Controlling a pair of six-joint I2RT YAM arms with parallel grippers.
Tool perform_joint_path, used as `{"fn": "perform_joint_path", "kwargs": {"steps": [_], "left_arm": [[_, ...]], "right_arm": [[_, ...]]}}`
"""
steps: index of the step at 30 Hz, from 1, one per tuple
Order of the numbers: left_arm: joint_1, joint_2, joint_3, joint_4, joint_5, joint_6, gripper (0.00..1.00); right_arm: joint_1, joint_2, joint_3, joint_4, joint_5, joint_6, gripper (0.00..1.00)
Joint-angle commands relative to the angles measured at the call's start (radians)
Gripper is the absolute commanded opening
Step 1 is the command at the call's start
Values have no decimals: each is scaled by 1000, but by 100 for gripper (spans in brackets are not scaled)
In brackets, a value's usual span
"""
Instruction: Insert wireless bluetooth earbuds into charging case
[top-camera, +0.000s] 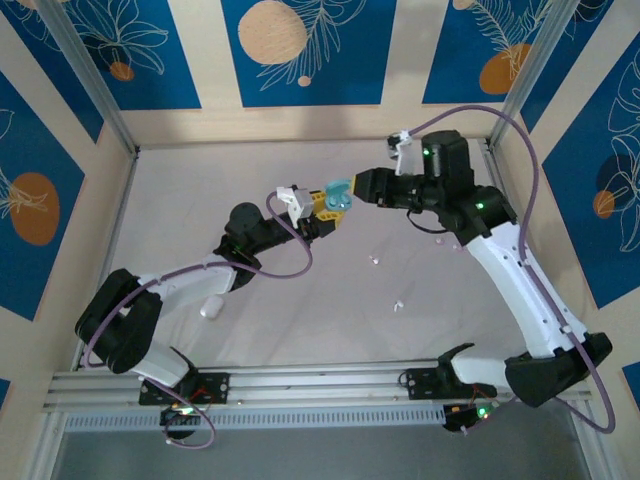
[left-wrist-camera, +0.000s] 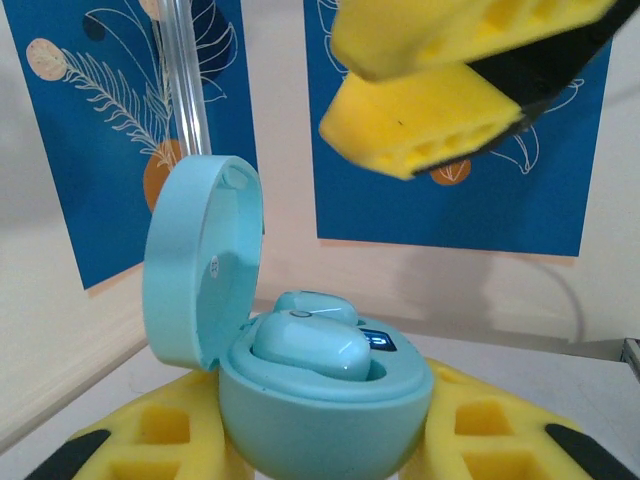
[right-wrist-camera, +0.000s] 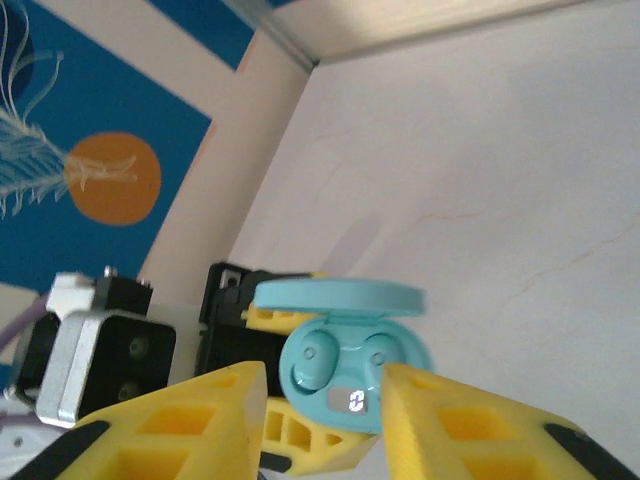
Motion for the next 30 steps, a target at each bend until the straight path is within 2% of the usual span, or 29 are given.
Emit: {"fn": "perform_joint_path", "kwargs": {"steps": [1,8,14,20,26,30], "left_arm": [[-11,-33,18,18,28,15,31],[-14,-47,21,-6,51,20,31],[-15,-52,24,-7,40,18,31],[-15,-46,34,31,17,-11,31],[-15,-30,60,50,26,-24,31],[-14,-21,71,65,42,-41,31]], "right_arm": [[-59,46,24,27,-52,70,41],[-81,195,132,-15,-197,107,46],[-76,273,209,-105,-296,54,48],[-79,211,98,-92,-359,6,48],[-114,152,-3,-27,-481,48,49],[-134,130,-69,39,-573,104,55]]}}
